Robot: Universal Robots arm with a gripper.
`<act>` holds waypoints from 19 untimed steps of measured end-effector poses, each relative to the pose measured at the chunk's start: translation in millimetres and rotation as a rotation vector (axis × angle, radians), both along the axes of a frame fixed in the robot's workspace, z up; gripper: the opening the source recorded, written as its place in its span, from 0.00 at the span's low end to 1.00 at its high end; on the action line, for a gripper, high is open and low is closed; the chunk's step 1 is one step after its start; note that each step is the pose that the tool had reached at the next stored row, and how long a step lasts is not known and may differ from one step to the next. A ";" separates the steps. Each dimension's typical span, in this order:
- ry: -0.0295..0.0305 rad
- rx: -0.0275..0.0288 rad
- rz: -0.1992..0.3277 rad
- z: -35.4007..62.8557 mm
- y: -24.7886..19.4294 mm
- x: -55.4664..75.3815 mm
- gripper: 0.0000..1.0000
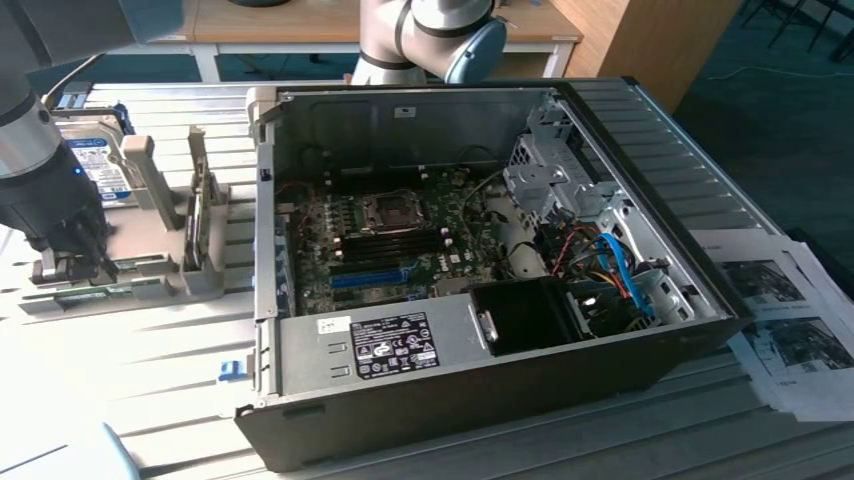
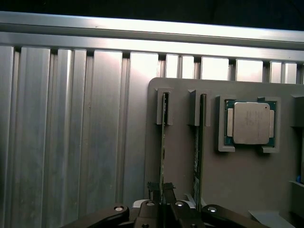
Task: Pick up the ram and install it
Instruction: 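Pick up the ram and move it above insertion slot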
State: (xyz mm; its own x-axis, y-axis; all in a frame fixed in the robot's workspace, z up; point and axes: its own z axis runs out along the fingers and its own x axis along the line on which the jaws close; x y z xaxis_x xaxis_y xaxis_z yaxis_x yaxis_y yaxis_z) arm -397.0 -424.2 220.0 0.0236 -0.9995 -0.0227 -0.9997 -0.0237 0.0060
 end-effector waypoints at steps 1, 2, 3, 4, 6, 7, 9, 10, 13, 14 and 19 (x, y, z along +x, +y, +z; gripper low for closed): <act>0.0000 0.0000 0.000 0.0 0.0 0.0 0.16; 0.0000 0.0000 0.000 0.0 0.0 0.0 0.16; 0.0000 0.0000 0.000 0.0 0.0 0.0 0.16; 0.0000 0.0000 0.000 0.0 0.0 0.0 0.16; 0.0000 0.0000 0.000 0.0 0.0 0.0 0.16; 0.0000 0.0000 0.000 0.0 0.0 0.0 0.18; 0.0000 0.0000 0.000 0.0 0.0 0.0 0.18; 0.0000 0.0000 0.000 0.0 0.0 0.0 0.24; 0.0000 0.0000 0.000 0.0 0.0 0.0 0.24; 0.0000 0.0001 0.000 -0.1 0.0 0.0 0.24; 0.0001 -0.0001 0.000 -4.0 0.0 0.0 0.24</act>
